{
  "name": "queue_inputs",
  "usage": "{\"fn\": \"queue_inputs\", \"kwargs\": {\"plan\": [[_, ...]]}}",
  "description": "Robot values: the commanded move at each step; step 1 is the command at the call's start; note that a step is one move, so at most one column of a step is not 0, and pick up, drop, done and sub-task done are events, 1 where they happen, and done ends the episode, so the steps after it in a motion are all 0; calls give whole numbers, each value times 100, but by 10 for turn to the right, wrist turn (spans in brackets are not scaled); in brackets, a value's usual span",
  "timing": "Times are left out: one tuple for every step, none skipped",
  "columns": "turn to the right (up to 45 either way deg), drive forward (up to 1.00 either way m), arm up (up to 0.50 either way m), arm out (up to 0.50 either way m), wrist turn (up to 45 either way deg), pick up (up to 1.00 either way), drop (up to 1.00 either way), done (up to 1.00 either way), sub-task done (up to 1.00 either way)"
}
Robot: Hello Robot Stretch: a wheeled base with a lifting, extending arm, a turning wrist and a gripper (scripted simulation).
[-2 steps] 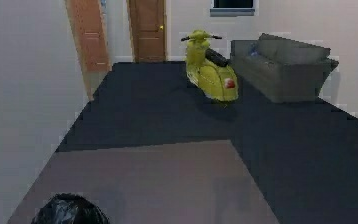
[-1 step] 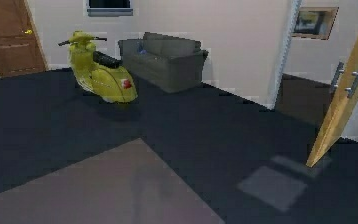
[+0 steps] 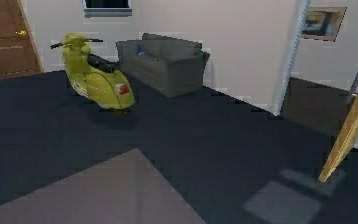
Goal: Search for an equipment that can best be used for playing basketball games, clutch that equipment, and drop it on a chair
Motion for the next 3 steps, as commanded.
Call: {"fn": "queue_inputs", "kwargs": {"plan": [[-90, 0, 0, 0, 0, 0, 0, 0, 0], [0, 10, 0, 0, 0, 0, 0, 0, 0], [-270, 0, 0, 0, 0, 0, 0, 0, 0]]}}
